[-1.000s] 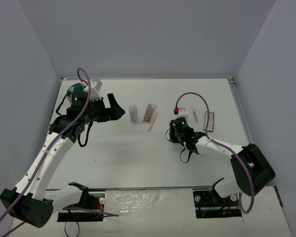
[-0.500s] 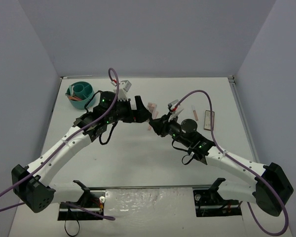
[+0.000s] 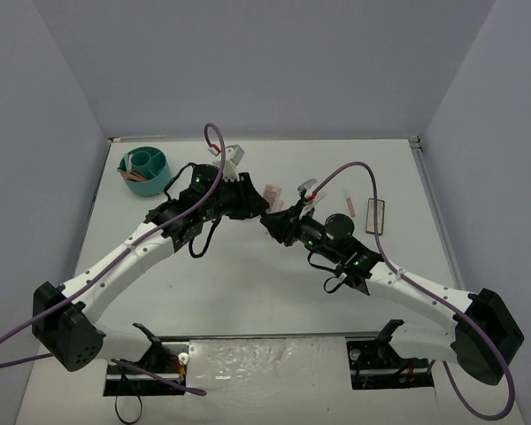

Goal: Organize the makeup

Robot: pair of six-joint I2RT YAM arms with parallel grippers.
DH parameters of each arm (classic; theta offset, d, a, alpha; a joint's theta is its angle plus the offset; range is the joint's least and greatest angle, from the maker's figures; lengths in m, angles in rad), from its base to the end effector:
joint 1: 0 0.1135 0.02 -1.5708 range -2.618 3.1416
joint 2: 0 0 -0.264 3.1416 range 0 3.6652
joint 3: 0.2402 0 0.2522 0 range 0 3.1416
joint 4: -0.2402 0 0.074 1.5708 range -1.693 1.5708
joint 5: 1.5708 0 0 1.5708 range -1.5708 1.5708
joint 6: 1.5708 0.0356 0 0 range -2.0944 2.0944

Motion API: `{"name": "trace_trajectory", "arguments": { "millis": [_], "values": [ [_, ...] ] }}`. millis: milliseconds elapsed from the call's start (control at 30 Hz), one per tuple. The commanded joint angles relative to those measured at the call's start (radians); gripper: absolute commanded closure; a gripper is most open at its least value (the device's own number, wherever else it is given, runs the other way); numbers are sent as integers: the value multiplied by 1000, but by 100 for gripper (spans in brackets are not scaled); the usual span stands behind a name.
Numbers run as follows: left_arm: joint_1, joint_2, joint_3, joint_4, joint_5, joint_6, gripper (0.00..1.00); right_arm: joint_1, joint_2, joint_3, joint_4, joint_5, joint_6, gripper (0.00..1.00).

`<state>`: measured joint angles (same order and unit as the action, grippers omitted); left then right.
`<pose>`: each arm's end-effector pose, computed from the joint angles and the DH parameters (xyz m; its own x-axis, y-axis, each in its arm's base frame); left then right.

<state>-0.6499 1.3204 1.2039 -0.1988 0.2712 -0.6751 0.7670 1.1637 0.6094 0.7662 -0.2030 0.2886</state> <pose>0.2393 -0.1939 0.3668 -0.6838 -0.2366 -0.6902 0.4591 0.5958 -0.6590 0.1835 0.1868 0.3009 -0.0887 0.3017 -0.9493 -0.8308 0.5034 0.2376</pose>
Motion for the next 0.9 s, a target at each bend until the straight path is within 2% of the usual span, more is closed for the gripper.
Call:
{"name": "trace_trajectory", "arguments": {
  "millis": [0,100,133,167,267,300,333,367,400,567,600,667,767,867],
  "values": [
    [-7,-19,69,90,-10,-4,96,6,5,28,134,-4,2,86],
    [-8,-25,67,83,-18,5,100,5,13,37,126,-1,-1,65],
    [-8,-27,67,78,-23,10,100,5,13,39,122,-1,-3,52],
    [-7,-30,68,71,-30,15,100,4,13,39,116,2,-5,48],
    [-3,-43,78,21,-99,54,100,0,3,45,78,27,-23,13],
    [1,-48,83,8,-117,74,100,-1,-2,47,59,35,-27,7],
    [4,-51,93,-17,-154,92,100,-4,-6,48,37,49,-34,6],
    [22,-56,106,-57,-228,116,100,-9,-22,53,5,71,-45,1],
    [24,-59,113,-60,-234,131,100,-12,-34,53,-15,80,-55,0],
    [151,-64,133,-68,-475,224,100,-72,-124,25,-96,143,-95,0],
    [214,-55,132,-31,-525,240,100,-96,-145,7,-117,162,-91,0],
    [269,-21,128,51,-593,275,100,-138,-175,-6,-140,196,-74,0],
    [376,73,148,135,-636,338,100,-146,-190,-29,-158,239,-69,0],
    [461,177,201,195,-617,380,100,-147,-194,-69,-136,237,-59,0]
  ]
}}
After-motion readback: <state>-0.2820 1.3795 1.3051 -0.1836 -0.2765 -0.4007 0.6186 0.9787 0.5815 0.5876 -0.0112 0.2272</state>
